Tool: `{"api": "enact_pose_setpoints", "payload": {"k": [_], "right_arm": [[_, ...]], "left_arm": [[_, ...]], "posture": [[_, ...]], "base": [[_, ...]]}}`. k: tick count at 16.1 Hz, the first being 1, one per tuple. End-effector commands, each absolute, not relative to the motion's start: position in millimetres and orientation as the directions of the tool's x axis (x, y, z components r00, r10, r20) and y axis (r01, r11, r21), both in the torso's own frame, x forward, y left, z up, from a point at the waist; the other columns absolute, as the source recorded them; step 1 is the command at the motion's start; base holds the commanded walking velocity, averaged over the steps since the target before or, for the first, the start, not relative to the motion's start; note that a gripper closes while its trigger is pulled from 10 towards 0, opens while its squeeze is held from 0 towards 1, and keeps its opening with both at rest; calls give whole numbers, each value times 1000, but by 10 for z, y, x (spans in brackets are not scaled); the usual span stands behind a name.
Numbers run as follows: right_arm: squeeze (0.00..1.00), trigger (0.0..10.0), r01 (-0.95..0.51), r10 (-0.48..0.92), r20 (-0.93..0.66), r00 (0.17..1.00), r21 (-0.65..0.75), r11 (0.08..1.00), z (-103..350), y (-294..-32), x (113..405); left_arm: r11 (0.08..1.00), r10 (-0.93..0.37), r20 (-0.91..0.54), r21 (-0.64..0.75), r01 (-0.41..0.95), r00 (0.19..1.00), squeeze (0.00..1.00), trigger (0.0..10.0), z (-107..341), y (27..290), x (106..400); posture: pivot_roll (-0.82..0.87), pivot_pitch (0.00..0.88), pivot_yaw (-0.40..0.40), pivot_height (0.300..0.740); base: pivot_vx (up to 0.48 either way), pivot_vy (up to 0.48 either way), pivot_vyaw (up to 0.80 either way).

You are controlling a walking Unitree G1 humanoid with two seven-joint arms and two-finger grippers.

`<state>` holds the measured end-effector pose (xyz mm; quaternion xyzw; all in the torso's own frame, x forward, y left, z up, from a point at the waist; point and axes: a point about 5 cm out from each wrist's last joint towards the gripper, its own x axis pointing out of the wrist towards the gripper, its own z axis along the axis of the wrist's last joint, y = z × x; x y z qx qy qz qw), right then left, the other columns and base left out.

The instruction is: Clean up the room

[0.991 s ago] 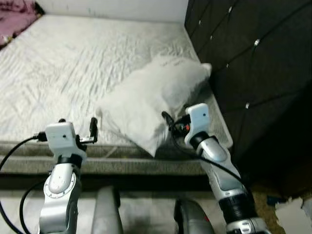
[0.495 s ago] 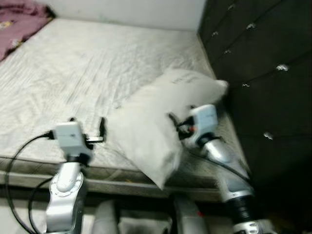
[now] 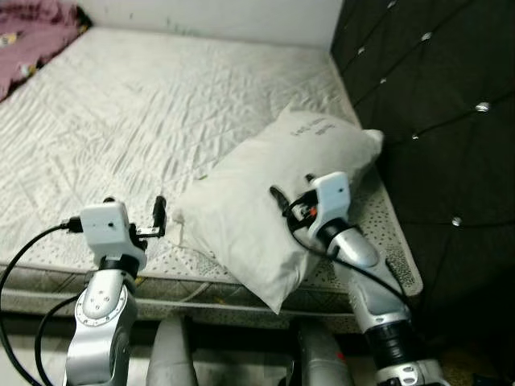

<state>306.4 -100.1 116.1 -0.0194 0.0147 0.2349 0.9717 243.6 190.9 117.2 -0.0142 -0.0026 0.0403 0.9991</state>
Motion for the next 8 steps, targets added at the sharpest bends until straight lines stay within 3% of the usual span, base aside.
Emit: {"api": "enact_pose_setpoints", "payload": {"k": [1,5,8], "right_arm": [[0,10000,-480,476,-77,876,-34,877,1139,-997,3080],[0,10000,-551,526,-214,823,-77,831,1023,-1148,3062],[0,10000,-611,570,-278,773,-86,787,991,-1180,3017]], "left_arm": [[996,88,-22,-7,-88,996,0,10000,1152,1915,2411],[990,117,-82,87,-110,990,0,10000,1063,2009,2111],[971,212,-109,139,-197,971,0,10000,1031,2188,1900]], "posture": [[-30,22,-58,562],[-5,28,-61,562],[36,33,-70,562]], "base": [[0,0,0],[0,0,0],[0,0,0]]}}
